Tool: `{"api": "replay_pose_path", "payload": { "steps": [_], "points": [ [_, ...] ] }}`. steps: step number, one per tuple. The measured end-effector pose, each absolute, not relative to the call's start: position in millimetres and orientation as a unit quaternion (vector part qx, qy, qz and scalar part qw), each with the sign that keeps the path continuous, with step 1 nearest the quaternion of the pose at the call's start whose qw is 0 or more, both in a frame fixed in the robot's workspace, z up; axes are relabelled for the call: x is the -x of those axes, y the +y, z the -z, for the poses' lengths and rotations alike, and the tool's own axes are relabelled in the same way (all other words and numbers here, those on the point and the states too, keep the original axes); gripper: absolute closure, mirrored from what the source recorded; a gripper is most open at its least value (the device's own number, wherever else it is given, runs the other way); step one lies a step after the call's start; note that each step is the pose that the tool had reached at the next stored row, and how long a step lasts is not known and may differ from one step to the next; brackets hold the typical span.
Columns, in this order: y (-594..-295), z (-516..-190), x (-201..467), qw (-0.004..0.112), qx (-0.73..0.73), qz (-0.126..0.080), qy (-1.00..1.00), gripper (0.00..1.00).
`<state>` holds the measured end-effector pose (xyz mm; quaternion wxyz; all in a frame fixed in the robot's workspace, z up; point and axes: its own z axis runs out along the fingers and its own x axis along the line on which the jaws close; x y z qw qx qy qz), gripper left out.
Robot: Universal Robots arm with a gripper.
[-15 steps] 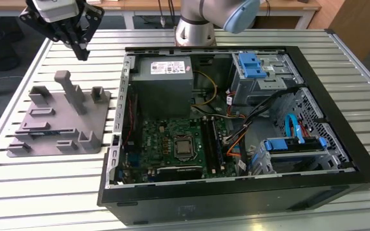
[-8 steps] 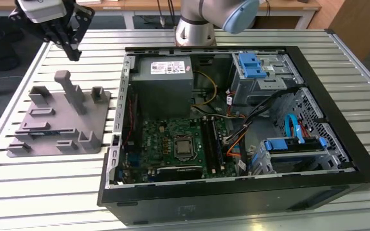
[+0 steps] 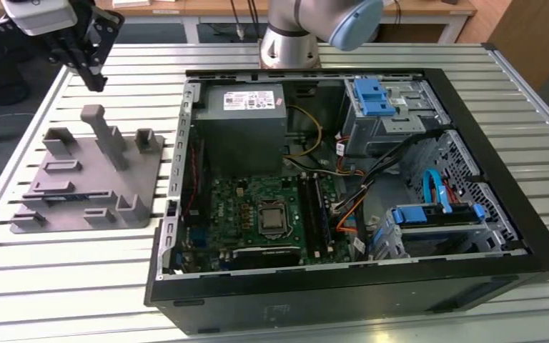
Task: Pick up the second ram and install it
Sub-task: 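Reach for the second ram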
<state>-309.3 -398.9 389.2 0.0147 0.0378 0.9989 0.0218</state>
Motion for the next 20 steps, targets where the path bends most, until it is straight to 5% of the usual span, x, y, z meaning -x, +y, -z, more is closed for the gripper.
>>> {"api": "replay_pose_path", "payload": {
  "steps": [20],
  "points": [
    [-399, -383, 351, 0.015, -0.038, -0.022, 0.999, 0.90]
  ]
}}
